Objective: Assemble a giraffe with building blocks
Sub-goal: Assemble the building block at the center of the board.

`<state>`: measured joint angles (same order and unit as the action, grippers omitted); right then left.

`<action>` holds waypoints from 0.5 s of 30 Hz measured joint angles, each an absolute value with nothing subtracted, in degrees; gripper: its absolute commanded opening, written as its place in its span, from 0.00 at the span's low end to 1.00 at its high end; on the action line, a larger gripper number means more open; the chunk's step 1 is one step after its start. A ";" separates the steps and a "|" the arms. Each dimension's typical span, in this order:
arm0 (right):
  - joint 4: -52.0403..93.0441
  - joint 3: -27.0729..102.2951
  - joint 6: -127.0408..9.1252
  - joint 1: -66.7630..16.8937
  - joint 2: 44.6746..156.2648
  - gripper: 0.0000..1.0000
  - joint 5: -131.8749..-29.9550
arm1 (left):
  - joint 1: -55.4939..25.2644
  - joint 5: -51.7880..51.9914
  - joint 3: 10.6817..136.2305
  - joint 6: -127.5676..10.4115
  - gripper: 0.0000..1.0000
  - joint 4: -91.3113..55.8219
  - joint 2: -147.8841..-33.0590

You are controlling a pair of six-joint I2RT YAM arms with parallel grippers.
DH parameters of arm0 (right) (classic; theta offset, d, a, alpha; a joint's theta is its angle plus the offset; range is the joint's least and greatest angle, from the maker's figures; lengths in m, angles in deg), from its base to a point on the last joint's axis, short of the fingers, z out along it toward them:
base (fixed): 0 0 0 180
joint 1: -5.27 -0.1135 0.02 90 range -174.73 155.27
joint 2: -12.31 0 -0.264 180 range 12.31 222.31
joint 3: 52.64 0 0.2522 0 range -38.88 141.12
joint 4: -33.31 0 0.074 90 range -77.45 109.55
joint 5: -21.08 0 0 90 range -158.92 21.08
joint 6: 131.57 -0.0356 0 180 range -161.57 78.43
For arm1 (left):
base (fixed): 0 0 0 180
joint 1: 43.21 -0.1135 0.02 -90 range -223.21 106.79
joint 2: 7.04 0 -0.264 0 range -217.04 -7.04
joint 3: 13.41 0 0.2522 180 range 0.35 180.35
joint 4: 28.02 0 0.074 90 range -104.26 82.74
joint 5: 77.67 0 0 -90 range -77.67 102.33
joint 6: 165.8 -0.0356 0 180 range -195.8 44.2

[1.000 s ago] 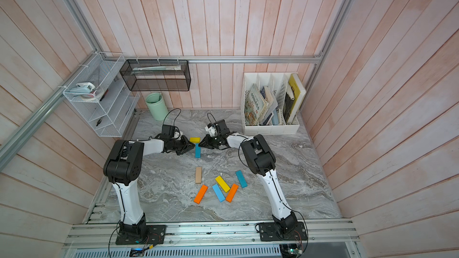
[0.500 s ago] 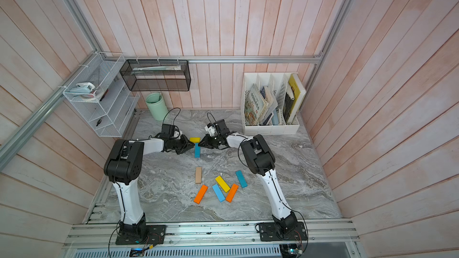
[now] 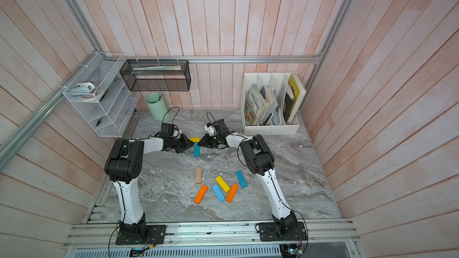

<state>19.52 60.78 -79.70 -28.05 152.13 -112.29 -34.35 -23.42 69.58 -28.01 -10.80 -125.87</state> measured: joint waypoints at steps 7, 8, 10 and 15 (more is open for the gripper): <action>19.85 60.78 -79.96 -28.08 152.13 0.25 -112.29 | -34.70 -23.61 69.54 -27.92 0.30 -11.91 -125.80; 19.93 60.76 -80.03 -28.08 152.13 0.26 -112.29 | -34.72 -23.63 69.43 -27.92 0.30 -12.13 -125.76; 20.06 60.76 -80.14 -28.08 152.13 0.27 -112.31 | -34.81 -23.61 69.39 -27.94 0.30 -12.20 -125.74; 21.07 60.38 -80.29 -28.08 152.13 0.27 -112.33 | -34.81 -23.63 69.39 -27.96 0.30 -12.22 -125.74</action>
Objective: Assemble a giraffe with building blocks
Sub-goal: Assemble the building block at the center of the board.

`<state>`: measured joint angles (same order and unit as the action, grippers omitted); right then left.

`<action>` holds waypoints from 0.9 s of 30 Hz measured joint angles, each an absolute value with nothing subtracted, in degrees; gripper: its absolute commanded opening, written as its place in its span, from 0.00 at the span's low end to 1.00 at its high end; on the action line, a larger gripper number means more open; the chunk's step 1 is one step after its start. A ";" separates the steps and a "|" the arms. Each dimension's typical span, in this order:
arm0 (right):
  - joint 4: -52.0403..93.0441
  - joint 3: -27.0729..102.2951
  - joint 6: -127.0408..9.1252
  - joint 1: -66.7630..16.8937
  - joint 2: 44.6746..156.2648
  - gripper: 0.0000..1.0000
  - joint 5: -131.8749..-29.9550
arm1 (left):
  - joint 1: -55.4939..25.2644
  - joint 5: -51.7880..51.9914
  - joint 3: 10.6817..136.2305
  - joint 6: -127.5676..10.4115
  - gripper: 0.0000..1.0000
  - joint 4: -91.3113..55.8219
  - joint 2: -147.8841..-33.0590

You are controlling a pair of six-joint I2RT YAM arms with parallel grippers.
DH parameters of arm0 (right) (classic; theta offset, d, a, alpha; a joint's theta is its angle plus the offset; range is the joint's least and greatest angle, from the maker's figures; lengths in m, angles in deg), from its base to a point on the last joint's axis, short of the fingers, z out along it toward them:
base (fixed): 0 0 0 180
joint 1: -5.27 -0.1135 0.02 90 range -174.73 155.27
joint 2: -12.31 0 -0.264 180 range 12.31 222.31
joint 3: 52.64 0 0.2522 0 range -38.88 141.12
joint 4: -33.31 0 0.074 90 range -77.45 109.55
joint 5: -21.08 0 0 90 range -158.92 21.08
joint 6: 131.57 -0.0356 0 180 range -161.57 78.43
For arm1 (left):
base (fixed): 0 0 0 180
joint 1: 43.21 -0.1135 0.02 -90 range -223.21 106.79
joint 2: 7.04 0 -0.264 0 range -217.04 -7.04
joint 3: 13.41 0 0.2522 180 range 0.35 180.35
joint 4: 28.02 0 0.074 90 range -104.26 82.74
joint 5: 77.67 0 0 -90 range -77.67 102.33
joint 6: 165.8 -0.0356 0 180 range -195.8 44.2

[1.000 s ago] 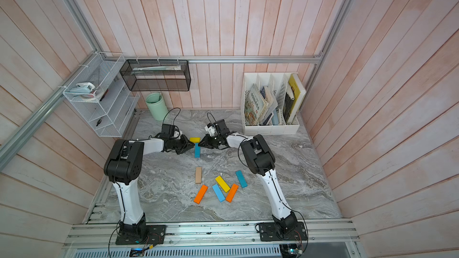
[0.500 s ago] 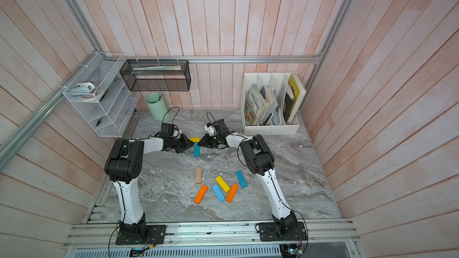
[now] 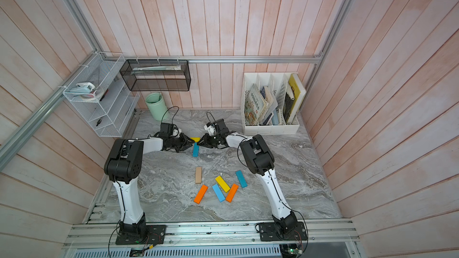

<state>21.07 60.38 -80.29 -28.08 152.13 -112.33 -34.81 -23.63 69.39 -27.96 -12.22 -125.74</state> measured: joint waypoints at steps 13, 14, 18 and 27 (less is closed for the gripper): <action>22.14 43.73 -79.40 -27.05 139.74 0.26 -108.01 | -35.31 -21.69 58.06 -28.73 0.29 -10.36 -115.31; 22.08 42.07 -79.07 -26.92 137.91 0.26 -107.59 | -35.36 -21.67 56.29 -29.06 0.29 -10.08 -113.28; 21.35 36.41 -77.50 -27.38 131.39 0.26 -106.39 | -35.05 -21.69 49.72 -30.15 0.29 -8.44 -105.15; 22.53 25.83 -78.70 -35.75 124.22 0.26 -105.38 | -30.66 -22.41 36.05 -29.58 0.27 -7.80 -93.41</action>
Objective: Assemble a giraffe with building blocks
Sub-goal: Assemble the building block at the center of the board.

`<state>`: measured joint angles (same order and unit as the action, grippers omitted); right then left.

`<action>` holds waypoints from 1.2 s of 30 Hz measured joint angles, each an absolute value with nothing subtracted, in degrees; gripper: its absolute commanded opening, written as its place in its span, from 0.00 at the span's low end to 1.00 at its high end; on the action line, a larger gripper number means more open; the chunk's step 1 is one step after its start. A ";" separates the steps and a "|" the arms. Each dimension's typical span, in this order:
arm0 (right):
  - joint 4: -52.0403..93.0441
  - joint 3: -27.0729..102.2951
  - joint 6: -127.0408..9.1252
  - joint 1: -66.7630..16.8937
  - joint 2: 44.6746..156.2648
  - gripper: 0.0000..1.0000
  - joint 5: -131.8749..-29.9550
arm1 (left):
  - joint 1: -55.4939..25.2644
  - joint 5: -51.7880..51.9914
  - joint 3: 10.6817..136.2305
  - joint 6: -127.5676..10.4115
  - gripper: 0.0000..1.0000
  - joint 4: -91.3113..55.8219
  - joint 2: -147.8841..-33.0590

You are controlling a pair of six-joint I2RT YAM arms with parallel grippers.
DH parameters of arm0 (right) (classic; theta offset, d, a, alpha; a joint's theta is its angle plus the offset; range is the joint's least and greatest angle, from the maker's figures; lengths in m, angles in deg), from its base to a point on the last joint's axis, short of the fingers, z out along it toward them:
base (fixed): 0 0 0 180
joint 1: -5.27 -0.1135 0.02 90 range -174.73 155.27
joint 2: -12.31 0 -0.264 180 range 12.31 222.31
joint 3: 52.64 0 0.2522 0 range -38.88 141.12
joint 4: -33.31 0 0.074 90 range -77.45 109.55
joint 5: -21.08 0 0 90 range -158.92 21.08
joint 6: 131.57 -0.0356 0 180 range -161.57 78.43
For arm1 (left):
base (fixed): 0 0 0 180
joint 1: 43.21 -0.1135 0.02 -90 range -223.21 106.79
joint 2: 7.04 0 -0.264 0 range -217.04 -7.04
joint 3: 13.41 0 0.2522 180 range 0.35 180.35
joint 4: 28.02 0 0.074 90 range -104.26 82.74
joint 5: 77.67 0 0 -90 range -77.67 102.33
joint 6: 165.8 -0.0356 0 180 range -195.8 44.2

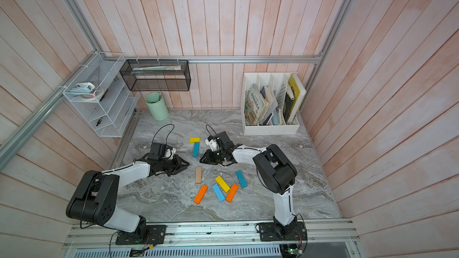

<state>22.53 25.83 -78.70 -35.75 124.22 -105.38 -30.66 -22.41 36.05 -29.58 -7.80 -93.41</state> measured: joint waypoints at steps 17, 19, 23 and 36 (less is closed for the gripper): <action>29.59 18.48 -84.25 -39.64 123.39 0.25 -103.42 | -26.59 -23.02 31.42 -27.29 0.27 -11.63 -93.89; 30.27 18.46 -84.86 -40.16 123.39 0.24 -103.42 | -25.72 -23.02 31.97 -27.02 0.27 -12.09 -94.66; 31.71 18.42 -85.47 -40.73 123.39 0.24 -103.44 | -24.73 -23.02 32.84 -26.46 0.27 -12.59 -95.73; 34.91 14.31 -86.96 -40.99 123.33 0.24 -103.44 | -23.05 -22.39 32.75 -25.73 0.27 -12.35 -94.98</action>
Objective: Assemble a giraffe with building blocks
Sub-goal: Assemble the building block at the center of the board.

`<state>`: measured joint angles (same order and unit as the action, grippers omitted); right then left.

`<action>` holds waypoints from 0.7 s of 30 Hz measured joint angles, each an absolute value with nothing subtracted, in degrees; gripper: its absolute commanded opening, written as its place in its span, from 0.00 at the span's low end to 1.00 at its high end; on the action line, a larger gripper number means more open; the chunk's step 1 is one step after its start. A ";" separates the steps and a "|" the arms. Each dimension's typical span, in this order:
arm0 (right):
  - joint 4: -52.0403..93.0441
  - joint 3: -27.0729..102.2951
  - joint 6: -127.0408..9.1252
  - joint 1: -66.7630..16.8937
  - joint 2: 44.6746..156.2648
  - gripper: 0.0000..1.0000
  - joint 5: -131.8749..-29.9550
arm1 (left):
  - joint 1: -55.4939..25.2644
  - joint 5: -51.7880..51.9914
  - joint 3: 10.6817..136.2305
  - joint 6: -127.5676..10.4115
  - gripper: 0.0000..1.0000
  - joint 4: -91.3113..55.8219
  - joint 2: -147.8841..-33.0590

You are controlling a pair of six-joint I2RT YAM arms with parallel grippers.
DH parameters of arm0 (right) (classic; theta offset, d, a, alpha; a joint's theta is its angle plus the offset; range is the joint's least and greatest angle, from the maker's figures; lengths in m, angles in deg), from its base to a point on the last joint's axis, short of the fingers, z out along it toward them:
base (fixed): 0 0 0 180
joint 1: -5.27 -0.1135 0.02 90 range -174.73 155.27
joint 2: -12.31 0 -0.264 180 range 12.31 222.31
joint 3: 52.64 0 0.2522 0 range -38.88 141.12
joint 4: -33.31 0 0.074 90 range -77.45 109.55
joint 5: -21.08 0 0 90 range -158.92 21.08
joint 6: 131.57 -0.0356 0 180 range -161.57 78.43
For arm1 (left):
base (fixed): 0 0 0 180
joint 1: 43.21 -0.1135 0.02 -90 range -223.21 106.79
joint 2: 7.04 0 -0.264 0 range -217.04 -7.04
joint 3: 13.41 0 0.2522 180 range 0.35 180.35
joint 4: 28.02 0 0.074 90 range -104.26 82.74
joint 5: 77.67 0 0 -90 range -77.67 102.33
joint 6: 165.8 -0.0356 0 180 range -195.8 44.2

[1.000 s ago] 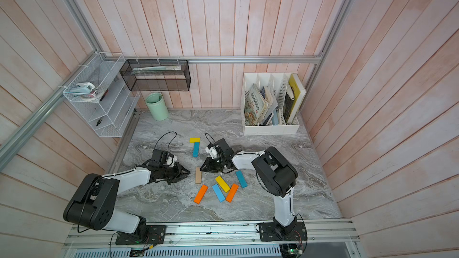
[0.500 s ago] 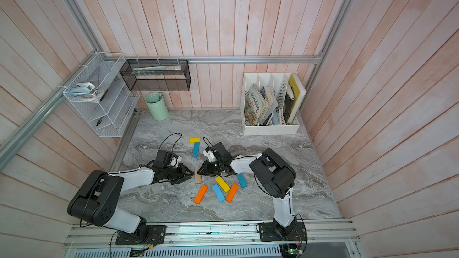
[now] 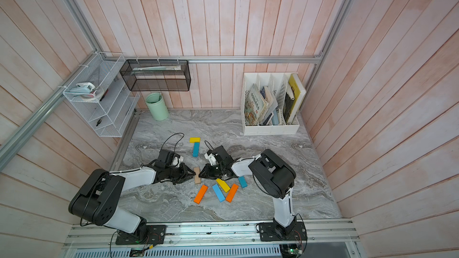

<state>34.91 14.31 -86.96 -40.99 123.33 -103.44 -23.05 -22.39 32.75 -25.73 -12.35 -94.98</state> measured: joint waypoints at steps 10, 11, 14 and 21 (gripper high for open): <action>35.85 14.00 -88.27 -42.94 123.31 0.23 -102.56 | -20.60 -21.01 30.11 -23.55 0.22 -13.25 -92.91; 36.04 13.96 -88.34 -43.00 123.31 0.23 -102.56 | -20.56 -20.82 29.91 -23.44 0.21 -13.27 -92.69; 36.46 13.74 -88.66 -43.07 123.31 0.22 -102.37 | -20.54 -20.64 29.69 -23.44 0.20 -13.46 -92.40; 36.06 14.55 -88.69 -42.96 123.81 0.22 -102.35 | -20.76 -20.68 31.31 -23.77 0.20 -12.09 -93.67</action>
<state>36.06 14.55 -88.69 -42.96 123.81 -102.35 -20.76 -20.68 31.31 -23.77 -12.09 -93.67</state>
